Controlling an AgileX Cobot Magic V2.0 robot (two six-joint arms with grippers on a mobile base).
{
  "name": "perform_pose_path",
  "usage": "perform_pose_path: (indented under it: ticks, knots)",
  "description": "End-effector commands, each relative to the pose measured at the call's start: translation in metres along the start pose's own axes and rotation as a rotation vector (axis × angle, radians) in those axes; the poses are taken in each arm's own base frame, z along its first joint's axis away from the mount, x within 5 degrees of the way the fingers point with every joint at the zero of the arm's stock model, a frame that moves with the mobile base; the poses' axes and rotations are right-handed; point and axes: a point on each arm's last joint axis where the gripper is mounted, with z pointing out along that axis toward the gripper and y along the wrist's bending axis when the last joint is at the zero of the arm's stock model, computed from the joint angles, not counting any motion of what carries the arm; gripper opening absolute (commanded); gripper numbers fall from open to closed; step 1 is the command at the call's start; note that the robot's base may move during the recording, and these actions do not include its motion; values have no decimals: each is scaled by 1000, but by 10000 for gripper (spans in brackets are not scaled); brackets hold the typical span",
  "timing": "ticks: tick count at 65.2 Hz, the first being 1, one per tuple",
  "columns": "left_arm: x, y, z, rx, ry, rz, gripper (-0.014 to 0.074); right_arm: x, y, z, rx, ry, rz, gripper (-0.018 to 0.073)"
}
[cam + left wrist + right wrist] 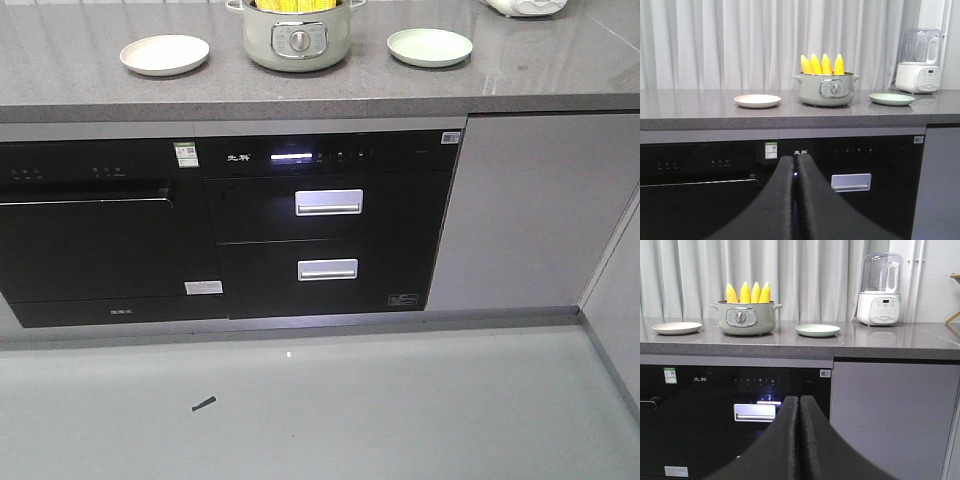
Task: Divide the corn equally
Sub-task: 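Drive the base forward toward the counter with the pot and plates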
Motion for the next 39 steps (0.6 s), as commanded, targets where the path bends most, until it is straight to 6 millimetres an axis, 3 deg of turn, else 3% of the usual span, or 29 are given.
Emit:
perform_pose_path:
  ticks: [1, 39]
  knots:
    - [-13, -1, -2, 10, -106, -12, -6, -5, 0, -1, -2, -74, -9, -2]
    - [-13, -1, -2, 10, -106, -12, -6, -5, 0, -1, -2, -74, -9, -2]
